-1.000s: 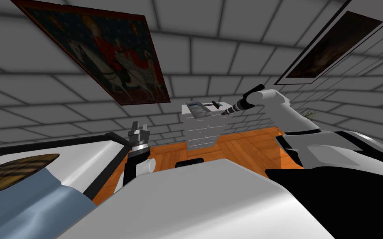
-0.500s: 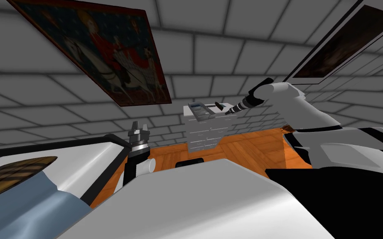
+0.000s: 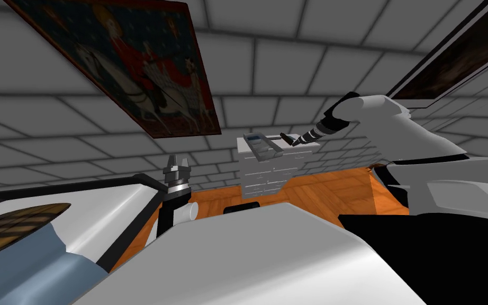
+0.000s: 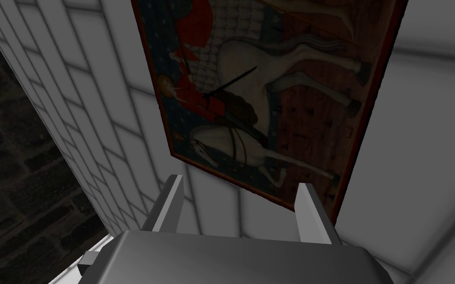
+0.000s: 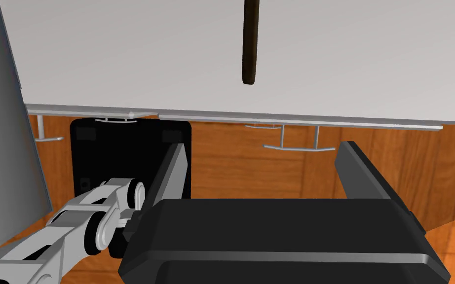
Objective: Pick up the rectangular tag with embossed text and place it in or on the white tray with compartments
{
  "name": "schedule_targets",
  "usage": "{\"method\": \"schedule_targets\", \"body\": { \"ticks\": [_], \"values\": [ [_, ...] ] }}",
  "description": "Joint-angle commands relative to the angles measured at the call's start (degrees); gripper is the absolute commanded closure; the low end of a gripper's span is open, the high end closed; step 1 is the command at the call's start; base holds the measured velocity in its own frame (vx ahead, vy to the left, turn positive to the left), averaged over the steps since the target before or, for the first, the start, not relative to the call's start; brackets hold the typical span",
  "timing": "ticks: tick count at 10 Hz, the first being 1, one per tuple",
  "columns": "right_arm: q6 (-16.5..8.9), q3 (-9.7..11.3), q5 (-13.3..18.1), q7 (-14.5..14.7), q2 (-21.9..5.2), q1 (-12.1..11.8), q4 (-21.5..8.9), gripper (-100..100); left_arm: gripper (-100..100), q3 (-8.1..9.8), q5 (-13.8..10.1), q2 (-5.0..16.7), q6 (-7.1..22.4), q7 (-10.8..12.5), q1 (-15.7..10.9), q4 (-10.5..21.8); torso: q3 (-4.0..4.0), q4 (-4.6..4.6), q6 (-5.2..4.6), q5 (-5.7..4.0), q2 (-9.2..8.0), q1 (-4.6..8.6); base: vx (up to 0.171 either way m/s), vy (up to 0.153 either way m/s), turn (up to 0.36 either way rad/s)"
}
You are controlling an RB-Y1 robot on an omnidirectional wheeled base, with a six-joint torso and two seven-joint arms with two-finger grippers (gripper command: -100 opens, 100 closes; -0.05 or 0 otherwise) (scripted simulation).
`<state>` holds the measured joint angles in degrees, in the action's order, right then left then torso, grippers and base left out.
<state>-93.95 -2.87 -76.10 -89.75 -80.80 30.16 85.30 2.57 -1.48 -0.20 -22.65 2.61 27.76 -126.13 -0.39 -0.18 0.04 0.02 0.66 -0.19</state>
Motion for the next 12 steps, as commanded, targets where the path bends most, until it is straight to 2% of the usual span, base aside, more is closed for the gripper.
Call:
{"method": "schedule_targets", "body": {
  "ticks": [1,2,3,4,5,6,7,8,12],
  "values": [
    [-2.0,0.6,-1.0,-1.8,-1.2,0.6,-0.9,-100,0,0.00,0.0,0.0,0.0,0.0,0.0,0.0,0.00,0.00,0.00,0.00,0.00,0.00,0.186,0.031,0.050],
    [-2.8,0.8,-1.4,-2.5,-1.8,0.7,-1.2,-100,0,0.00,0.0,0.0,0.0,0.0,0.0,0.0,-0.04,-0.02,0.00,-0.01,0.06,0.04,0.153,0.021,0.039],
    [-2.2,0.6,-1.1,-1.8,-1.5,0.6,-1.1,-100,0,0.00,0.0,0.0,0.0,0.0,0.0,0.0,0.00,-0.01,0.00,-0.02,-0.01,0.07,0.060,0.009,0.007],
    [-2.4,0.6,-1.2,-2.0,-1.5,0.7,-1.1,0,0,0.00,0.0,0.0,0.0,0.0,0.0,0.0,0.14,0.05,-0.01,-0.04,-0.28,0.12,0.012,0.002,0.002],
    [-0.7,0.9,0.4,-0.3,0.0,0.0,-2.7,-100,0,0.00,0.0,0.0,0.0,0.0,0.0,0.0,0.28,0.11,-0.03,-0.05,-0.49,0.16,0.004,0.019,0.000],
    [-0.2,0.9,0.8,0.1,0.5,-0.3,-3.1,-100,0,0.00,0.0,0.0,0.0,0.0,0.0,0.0,0.33,0.13,-0.03,-0.06,-0.58,0.13,-0.001,0.027,-0.004],
    [-0.9,1.2,0.5,-0.3,0.1,0.4,-3.0,-100,0,0.00,0.0,0.0,0.0,0.0,0.0,0.0,0.36,0.14,-0.03,-0.04,-0.63,0.10,-0.001,0.012,-0.001],
    [-0.7,1.2,0.6,-0.2,0.2,0.4,-3.0,100,0,0.00,0.0,0.0,0.0,0.0,0.0,0.0,0.38,0.16,-0.04,-0.03,-0.66,0.13,0.000,0.000,0.000],
    [-0.7,1.2,0.6,-0.2,0.2,0.4,-3.0,100,0,0.00,0.0,0.0,0.0,0.0,0.0,0.0,0.38,0.15,-0.03,-0.08,-0.66,0.23,0.000,0.000,0.000]
  ]
}}
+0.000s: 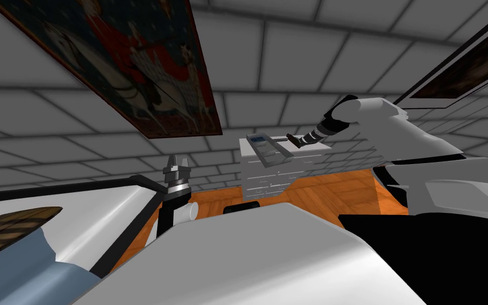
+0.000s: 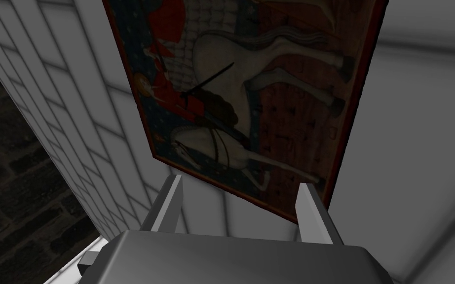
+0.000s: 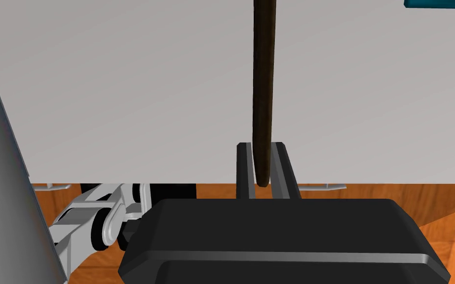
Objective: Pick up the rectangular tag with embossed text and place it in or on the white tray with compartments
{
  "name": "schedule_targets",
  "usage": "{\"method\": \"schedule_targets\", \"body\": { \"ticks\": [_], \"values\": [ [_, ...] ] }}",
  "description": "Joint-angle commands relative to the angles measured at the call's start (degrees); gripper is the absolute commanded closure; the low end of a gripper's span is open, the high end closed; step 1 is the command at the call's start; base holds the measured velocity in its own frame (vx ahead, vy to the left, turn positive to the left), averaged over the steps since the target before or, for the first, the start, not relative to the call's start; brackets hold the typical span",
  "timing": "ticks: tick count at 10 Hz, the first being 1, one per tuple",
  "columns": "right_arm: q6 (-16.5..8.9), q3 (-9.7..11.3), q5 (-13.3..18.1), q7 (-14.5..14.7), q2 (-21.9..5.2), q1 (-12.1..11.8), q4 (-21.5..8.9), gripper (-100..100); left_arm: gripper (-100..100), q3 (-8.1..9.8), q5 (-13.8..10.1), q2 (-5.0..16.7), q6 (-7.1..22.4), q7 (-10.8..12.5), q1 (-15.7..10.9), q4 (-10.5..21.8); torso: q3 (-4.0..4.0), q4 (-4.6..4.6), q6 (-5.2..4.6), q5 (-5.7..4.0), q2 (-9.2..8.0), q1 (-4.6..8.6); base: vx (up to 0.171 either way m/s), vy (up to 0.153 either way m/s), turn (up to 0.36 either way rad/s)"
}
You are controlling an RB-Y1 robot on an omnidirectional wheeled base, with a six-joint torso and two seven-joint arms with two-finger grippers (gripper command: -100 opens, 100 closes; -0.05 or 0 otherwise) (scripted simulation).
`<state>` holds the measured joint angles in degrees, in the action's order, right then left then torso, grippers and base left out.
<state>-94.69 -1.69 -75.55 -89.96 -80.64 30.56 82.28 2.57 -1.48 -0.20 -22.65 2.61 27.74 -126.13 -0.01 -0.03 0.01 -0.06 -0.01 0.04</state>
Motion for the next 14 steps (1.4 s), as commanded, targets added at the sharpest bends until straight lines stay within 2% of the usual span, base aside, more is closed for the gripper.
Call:
{"method": "schedule_targets", "body": {
  "ticks": [1,2,3,4,5,10,11,12,14],
  "values": [
    [0.0,0.0,0.0,0.0,0.0,0.0,0.0,0,0,0.00,0.0,0.0,0.0,0.0,0.0,0.0,0.00,0.00,0.00,0.00,0.00,0.00,0.000,0.000,0.000],
    [-1.4,-0.5,-1.5,-1.5,-1.5,0.2,1.7,100,0,0.00,0.0,0.0,0.0,0.0,0.0,0.0,0.00,0.00,0.00,0.00,0.00,0.00,0.001,-0.021,0.003],
    [-0.4,-0.1,-0.7,-0.5,-0.6,0.1,0.7,100,0,0.00,0.0,0.0,0.0,0.0,0.0,0.0,0.02,0.02,-0.01,0.03,-0.02,0.03,0.002,-0.015,0.004],
    [-0.6,-0.2,-0.8,-0.7,-0.7,0.1,0.8,0,0,0.00,0.0,0.0,0.0,0.0,0.0,0.0,0.01,0.01,-0.01,0.00,-0.01,0.03,0.000,0.000,0.000],
    [-0.3,-1.1,-0.8,-2.8,-1.9,1.0,1.2,100,0,0.00,0.0,0.0,0.0,0.0,0.0,0.0,0.01,0.01,-0.01,0.01,-0.01,0.00,-0.041,0.014,0.126],
    [0.1,-3.5,-1.3,-8.2,-5.1,3.6,2.3,100,0,-0.01,0.0,0.0,0.0,0.0,0.0,0.0,0.22,0.14,-0.03,0.10,-0.32,-0.26,-0.055,0.031,0.088],
    [0.1,-3.5,-1.3,-8.2,-5.1,3.6,2.3,100,0,-0.01,0.0,0.0,0.0,0.0,0.0,0.0,0.23,0.15,-0.02,0.10,-0.33,-0.28,-0.032,0.025,0.028],
    [0.1,-4.3,-1.6,-10.0,-6.0,4.5,2.6,100,0,0.00,0.0,0.0,0.0,0.0,0.0,0.0,0.20,0.14,-0.04,0.07,-0.27,-0.21,-0.038,0.031,0.079],
    [0.0,-5.0,-2.0,-11.3,-6.7,5.3,2.8,100,0,0.00,0.0,0.0,0.0,0.0,0.0,0.0,0.22,0.16,-0.03,0.08,-0.30,-0.23,-0.038,0.030,0.063]
  ]
}}
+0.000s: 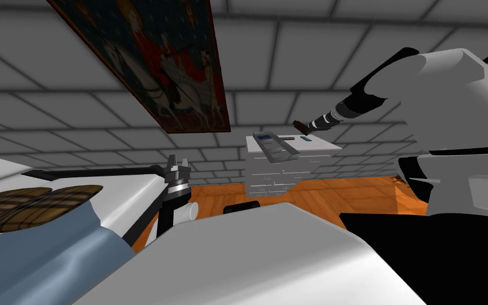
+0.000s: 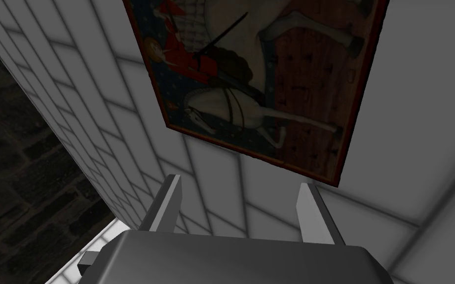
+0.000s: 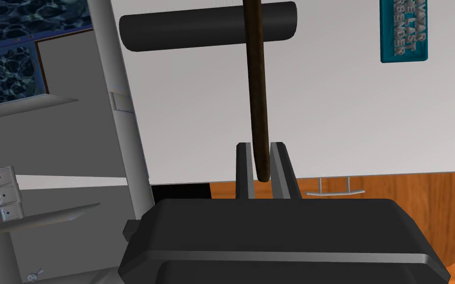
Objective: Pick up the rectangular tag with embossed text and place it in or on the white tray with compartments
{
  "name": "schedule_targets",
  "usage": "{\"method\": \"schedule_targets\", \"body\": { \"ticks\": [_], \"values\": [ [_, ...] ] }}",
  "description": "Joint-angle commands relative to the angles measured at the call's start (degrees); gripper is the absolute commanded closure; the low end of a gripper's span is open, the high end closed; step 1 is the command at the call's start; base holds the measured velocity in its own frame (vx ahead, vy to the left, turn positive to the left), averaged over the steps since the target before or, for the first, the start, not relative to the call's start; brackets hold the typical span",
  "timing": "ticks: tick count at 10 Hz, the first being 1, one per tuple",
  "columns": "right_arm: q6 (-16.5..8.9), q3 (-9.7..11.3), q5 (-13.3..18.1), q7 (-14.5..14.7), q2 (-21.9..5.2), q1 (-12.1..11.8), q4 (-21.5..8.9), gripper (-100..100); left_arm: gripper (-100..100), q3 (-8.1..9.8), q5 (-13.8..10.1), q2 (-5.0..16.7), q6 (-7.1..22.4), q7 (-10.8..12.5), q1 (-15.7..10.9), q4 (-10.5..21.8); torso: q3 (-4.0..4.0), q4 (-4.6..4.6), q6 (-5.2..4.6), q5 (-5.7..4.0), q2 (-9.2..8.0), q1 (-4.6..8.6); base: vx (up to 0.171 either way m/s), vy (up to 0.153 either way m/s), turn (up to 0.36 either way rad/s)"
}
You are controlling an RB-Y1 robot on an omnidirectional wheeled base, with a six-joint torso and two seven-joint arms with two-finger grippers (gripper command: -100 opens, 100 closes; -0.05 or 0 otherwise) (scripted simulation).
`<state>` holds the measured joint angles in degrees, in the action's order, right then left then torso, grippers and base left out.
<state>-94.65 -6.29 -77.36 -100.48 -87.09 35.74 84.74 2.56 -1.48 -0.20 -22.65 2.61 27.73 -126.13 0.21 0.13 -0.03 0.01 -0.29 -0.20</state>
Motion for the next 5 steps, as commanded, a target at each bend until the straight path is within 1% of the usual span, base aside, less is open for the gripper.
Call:
{"method": "schedule_targets", "body": {
  "ticks": [1,2,3,5],
  "values": [
    [-0.4,-0.7,-0.7,-1.6,-0.7,0.7,0.6,100,0,0.00,0.0,0.0,0.0,0.0,0.0,0.0,0.00,0.00,0.00,0.00,0.00,0.00,-0.024,0.085,0.025],
    [-1.3,-0.7,-1.6,-2.1,-1.1,1.0,1.2,100,0,0.00,0.0,0.0,0.0,0.0,0.0,0.0,-0.01,0.00,0.01,0.02,0.02,-0.16,-0.001,0.141,-0.026],
    [-1.6,-0.6,-1.9,-2.1,-1.1,1.1,1.5,100,0,-0.01,0.0,0.0,0.0,0.0,0.0,0.0,-0.03,-0.01,-0.02,0.07,0.06,-0.38,0.043,0.165,-0.044],
    [-3.2,0.0,-3.2,-2.2,-1.4,1.0,2.9,100,0,-0.01,0.0,0.0,0.0,0.0,0.0,0.0,-0.18,-0.10,0.02,0.11,0.29,-0.58,0.049,0.188,-0.055]
  ]
}}
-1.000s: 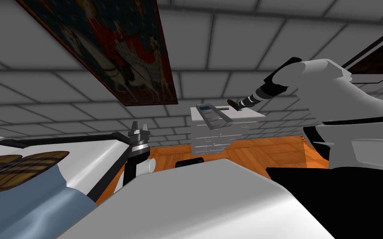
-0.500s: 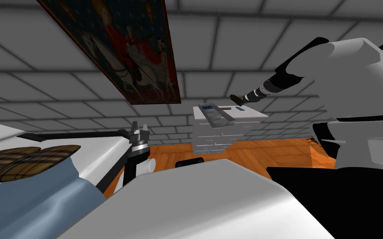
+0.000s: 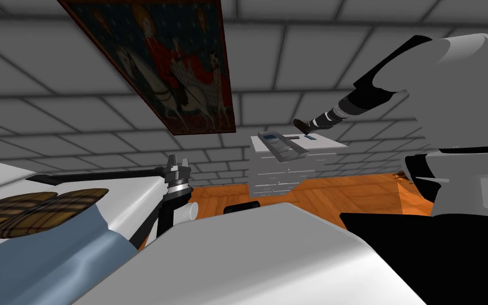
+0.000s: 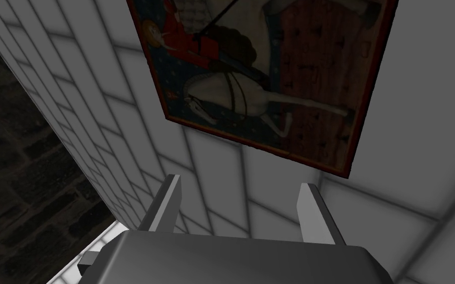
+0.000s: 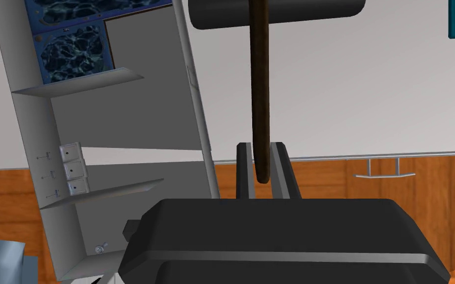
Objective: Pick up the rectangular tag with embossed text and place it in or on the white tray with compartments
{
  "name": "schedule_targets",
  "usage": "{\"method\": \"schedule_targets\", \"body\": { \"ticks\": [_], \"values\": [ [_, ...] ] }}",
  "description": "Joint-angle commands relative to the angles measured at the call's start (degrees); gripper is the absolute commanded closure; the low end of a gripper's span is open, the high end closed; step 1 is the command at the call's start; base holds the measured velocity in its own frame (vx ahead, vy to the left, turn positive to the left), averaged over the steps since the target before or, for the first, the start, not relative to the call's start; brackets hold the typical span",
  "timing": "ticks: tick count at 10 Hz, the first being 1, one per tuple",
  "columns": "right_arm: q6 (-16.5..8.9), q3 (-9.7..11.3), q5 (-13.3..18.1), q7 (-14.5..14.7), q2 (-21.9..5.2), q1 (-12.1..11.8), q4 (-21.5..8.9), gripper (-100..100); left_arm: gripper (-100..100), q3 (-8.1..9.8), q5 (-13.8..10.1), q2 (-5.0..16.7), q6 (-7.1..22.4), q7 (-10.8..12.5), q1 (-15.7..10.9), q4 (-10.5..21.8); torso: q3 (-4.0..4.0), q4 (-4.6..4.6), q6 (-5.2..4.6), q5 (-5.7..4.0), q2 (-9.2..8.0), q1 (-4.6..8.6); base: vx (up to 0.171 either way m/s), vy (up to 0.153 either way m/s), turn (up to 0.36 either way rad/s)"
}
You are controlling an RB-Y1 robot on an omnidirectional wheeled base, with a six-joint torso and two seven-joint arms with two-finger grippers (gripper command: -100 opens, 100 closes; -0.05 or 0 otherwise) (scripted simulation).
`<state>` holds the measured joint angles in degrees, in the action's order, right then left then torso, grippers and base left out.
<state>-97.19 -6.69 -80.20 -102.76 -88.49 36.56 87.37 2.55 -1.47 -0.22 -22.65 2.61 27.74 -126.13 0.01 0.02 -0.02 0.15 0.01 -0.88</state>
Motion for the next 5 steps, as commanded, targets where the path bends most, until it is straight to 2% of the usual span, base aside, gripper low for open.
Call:
{"method": "schedule_targets", "body": {
  "ticks": [1,5],
  "values": [
    [-1.0,0.6,-0.7,0.1,-0.1,0.1,0.6,100,0,0.00,0.0,0.0,0.0,0.0,0.0,0.0,0.00,0.00,0.00,0.00,0.00,0.00,0.033,0.193,-0.056],
    [-3.8,2.0,-3.0,0.1,-0.6,-0.5,3.3,100,0,0.00,0.0,0.0,0.0,0.0,0.0,0.0,-0.10,-0.06,0.03,0.04,0.14,-0.05,0.054,0.204,-0.056]
  ]
}}
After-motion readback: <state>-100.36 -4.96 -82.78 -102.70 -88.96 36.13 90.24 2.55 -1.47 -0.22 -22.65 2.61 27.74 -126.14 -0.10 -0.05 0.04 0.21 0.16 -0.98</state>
